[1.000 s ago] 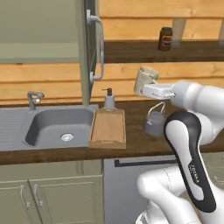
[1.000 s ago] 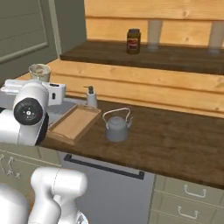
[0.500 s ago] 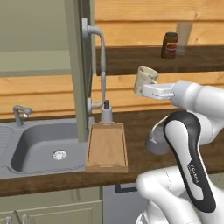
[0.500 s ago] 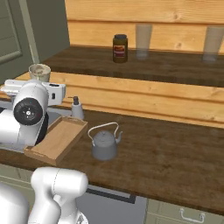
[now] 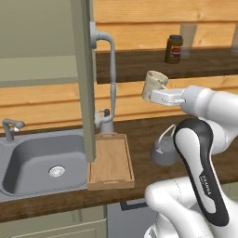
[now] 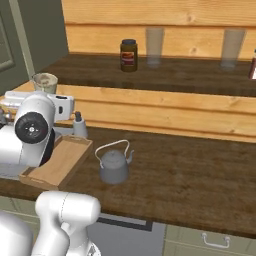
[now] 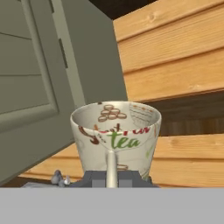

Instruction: Pick the kettle from the counter and place it on the tray. Then pick the mug from the cabinet and place it on the tray. Then close the cabinet doors.

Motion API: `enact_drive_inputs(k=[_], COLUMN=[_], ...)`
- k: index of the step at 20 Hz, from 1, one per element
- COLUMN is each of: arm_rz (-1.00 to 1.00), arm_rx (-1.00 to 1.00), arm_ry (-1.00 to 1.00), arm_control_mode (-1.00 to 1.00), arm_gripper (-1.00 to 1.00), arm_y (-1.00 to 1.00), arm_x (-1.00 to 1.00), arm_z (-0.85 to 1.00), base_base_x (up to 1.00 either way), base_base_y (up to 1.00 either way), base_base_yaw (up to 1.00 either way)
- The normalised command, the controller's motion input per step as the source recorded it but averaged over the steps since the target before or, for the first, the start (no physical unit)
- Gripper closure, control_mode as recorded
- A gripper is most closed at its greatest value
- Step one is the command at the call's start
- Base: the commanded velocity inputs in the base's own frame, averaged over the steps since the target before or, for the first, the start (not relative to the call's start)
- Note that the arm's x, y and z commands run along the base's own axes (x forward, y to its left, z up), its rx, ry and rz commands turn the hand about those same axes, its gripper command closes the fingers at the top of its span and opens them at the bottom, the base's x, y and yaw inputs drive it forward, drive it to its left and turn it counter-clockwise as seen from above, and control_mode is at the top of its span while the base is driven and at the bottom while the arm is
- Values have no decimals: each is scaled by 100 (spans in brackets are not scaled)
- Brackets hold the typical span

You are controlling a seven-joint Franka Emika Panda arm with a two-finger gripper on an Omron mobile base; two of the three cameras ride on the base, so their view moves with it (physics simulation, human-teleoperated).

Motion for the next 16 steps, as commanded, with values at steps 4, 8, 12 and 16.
enact_drive_inputs(k=[4,8,12,16], arm_rz=[-6,-6,-31,-39], arm_rx=[0,0,0,2], arm_ry=[0,5,2,0], arm_control_mode=[-100,-100,-100,-100], arm_gripper=[100,100,100,100], arm_y=[0,31,61,55], arm_x=[-3,-3,0,0], arm_z=[-16,-36,-39,-48], base_base_x=[9,0,0,0], base_base_y=[3,0,0,0], base_base_yaw=[-6,0,0,0])
